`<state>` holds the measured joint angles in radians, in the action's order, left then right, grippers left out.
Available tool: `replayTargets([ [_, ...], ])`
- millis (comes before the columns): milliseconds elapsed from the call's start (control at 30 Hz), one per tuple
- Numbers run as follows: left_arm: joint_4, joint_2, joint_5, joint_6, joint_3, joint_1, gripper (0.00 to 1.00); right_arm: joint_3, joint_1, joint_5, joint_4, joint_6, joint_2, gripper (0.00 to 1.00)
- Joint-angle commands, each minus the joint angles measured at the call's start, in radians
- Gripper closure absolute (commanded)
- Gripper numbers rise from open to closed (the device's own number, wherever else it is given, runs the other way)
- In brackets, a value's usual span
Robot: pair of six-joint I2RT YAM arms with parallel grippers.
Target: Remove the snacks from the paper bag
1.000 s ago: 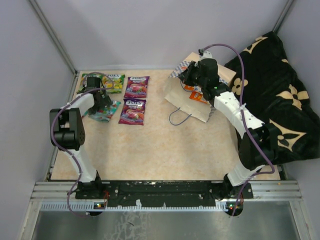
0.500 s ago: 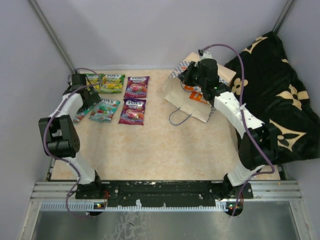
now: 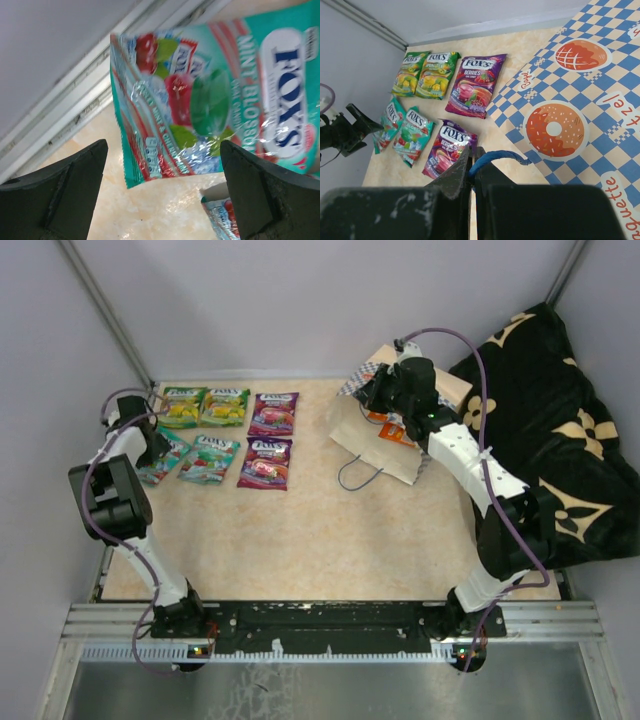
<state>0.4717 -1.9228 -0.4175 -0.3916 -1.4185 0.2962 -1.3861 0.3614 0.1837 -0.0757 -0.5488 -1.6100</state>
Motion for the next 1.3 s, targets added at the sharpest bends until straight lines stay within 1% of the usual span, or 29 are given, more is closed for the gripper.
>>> replayTargets([
  [0,-0.07,0.042,-0.042,-0.133,0.113,0.001,0.0,-0.022,-0.004,0.023,0.013,0.026,0.048,1.0],
  [233,-0.223,0.149,0.078,-0.319,0.343,0.015,0.0,-0.013,-0.007,0.018,0.013,0.031,0.059,1.0],
  [433,-0.249,0.198,0.143,-0.448,0.432,0.016,0.0,-0.011,-0.009,0.018,0.01,0.033,0.059,1.0],
  [567,-0.264,0.238,0.183,-0.501,0.471,0.016,0.0,-0.01,-0.009,0.021,0.012,0.034,0.055,1.0],
  [700,-0.286,0.271,0.211,-0.515,0.493,0.015,0.0,-0.011,-0.009,0.022,0.014,0.034,0.048,1.0],
  [967,-0.278,0.287,0.21,-0.514,0.497,0.014,0.0,-0.013,-0.009,0.021,0.011,0.038,0.047,1.0],
  [1133,-0.257,0.336,0.227,-0.425,0.457,0.014,0.01,-0.021,-0.01,0.018,0.008,0.042,0.046,1.0],
  [1200,-0.22,0.355,0.167,-0.388,0.44,0.014,0.0,-0.025,-0.01,0.017,0.005,0.045,0.045,1.0],
  [1267,-0.182,0.369,0.078,-0.374,0.43,0.017,0.0,-0.02,-0.01,0.011,0.008,0.047,0.044,1.0],
])
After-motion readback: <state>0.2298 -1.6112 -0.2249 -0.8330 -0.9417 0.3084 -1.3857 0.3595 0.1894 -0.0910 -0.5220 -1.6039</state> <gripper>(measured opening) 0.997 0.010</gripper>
